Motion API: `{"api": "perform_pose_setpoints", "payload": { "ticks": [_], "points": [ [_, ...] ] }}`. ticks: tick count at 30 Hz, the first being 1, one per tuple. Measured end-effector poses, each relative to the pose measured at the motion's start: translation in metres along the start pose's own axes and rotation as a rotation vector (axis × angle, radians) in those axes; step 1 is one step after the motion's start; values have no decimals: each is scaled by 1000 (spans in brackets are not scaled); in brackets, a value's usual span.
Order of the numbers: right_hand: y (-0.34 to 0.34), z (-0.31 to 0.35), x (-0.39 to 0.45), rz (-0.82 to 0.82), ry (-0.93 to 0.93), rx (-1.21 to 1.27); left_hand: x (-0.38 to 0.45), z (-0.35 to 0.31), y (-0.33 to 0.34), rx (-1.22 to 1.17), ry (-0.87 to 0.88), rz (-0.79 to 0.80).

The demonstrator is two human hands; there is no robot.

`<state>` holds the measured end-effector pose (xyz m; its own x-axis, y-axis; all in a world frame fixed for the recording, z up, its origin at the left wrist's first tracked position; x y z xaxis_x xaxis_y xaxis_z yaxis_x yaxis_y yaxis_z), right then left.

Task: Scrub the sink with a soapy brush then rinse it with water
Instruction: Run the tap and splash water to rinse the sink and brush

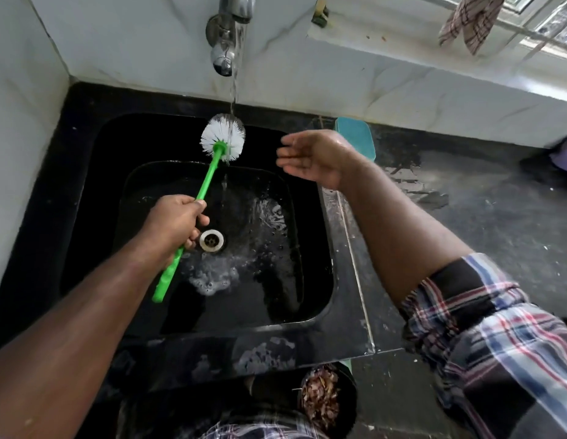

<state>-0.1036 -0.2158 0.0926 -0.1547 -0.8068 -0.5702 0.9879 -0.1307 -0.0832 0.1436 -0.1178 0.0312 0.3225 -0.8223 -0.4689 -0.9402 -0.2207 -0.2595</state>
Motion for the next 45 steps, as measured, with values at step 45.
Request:
{"api": "perform_pose_setpoints", "payload": {
  "ticks": [45],
  "points": [
    [-79,-81,-61,48,236,-1001,-14,13,-21,80,16,-24]
  ]
}}
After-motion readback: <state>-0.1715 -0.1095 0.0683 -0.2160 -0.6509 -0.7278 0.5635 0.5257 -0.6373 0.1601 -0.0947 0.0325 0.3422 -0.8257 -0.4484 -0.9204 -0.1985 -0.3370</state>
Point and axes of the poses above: each hand's wrist, its own x-axis towards the middle knuckle, its own y-axis out of the palm, z = x × y, the point moved 5 cm from there along x, towards the middle knuckle, and after that the axes turned 13 degrees about -z, right-handed, at the moved point
